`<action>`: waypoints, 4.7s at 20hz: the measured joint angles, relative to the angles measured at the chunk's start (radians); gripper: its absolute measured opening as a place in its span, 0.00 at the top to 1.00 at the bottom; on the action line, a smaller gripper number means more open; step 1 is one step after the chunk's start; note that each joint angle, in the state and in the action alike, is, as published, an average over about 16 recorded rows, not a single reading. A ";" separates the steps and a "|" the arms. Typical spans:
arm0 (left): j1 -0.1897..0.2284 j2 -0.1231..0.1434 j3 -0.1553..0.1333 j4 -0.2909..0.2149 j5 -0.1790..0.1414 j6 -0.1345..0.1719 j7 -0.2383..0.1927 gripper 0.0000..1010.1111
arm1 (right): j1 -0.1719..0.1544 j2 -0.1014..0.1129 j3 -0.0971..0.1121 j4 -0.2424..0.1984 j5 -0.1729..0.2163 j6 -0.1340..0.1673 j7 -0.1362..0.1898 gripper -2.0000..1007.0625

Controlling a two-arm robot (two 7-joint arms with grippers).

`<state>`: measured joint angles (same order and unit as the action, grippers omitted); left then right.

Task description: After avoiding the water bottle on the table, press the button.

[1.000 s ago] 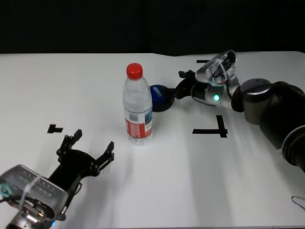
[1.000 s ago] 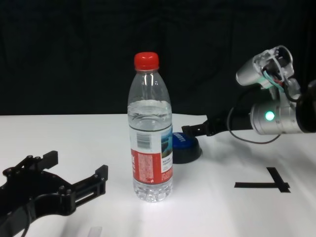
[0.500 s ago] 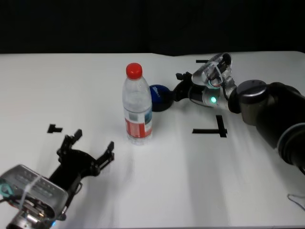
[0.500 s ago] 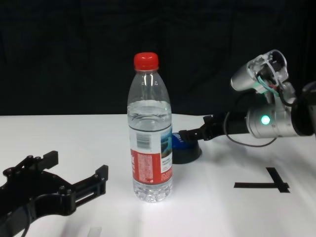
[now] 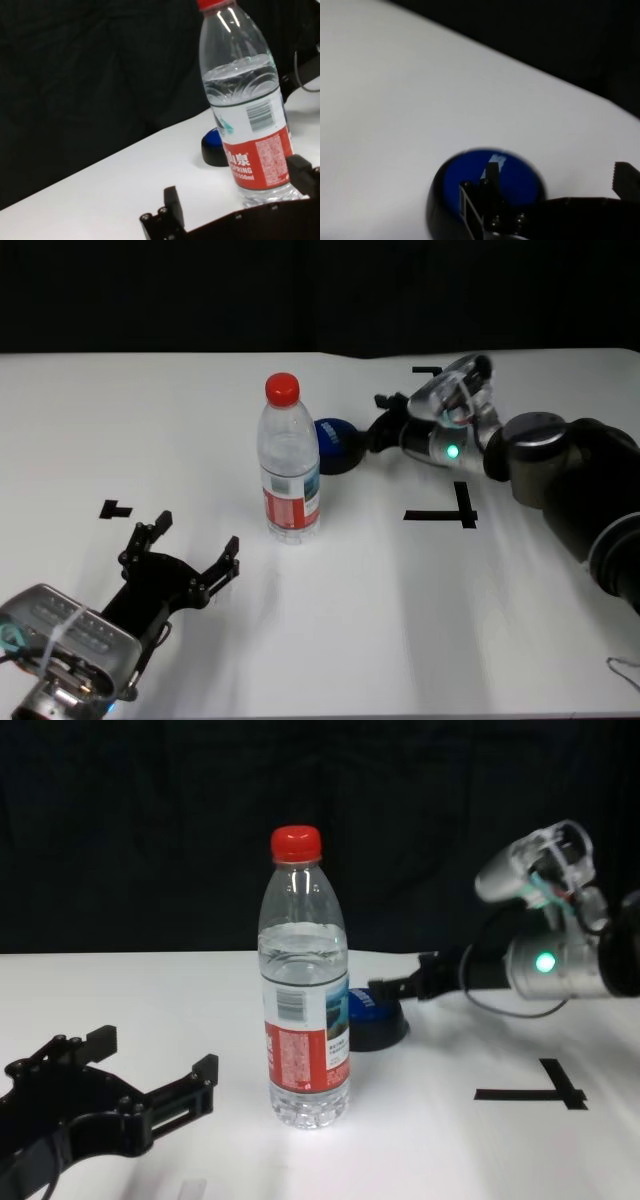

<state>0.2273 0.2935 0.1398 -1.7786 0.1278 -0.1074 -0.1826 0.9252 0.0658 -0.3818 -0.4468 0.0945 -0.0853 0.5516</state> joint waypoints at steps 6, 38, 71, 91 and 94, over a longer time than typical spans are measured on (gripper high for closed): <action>0.000 0.000 0.000 0.000 0.000 0.000 0.000 0.01 | -0.040 0.016 0.042 -0.082 0.042 0.007 -0.012 0.00; 0.000 0.000 0.000 0.000 0.000 0.000 0.000 0.01 | -0.650 0.193 0.229 -1.055 0.097 0.259 -0.415 0.00; 0.000 0.000 0.000 0.000 0.000 0.000 0.000 0.01 | -0.820 0.064 0.284 -1.117 0.026 0.373 -0.479 0.00; 0.000 0.000 0.000 0.000 0.000 0.000 0.000 0.01 | -0.820 0.064 0.284 -1.116 0.026 0.371 -0.479 0.00; 0.000 0.000 0.000 0.000 0.000 0.000 0.000 0.01 | -0.820 0.064 0.284 -1.116 0.026 0.371 -0.479 0.00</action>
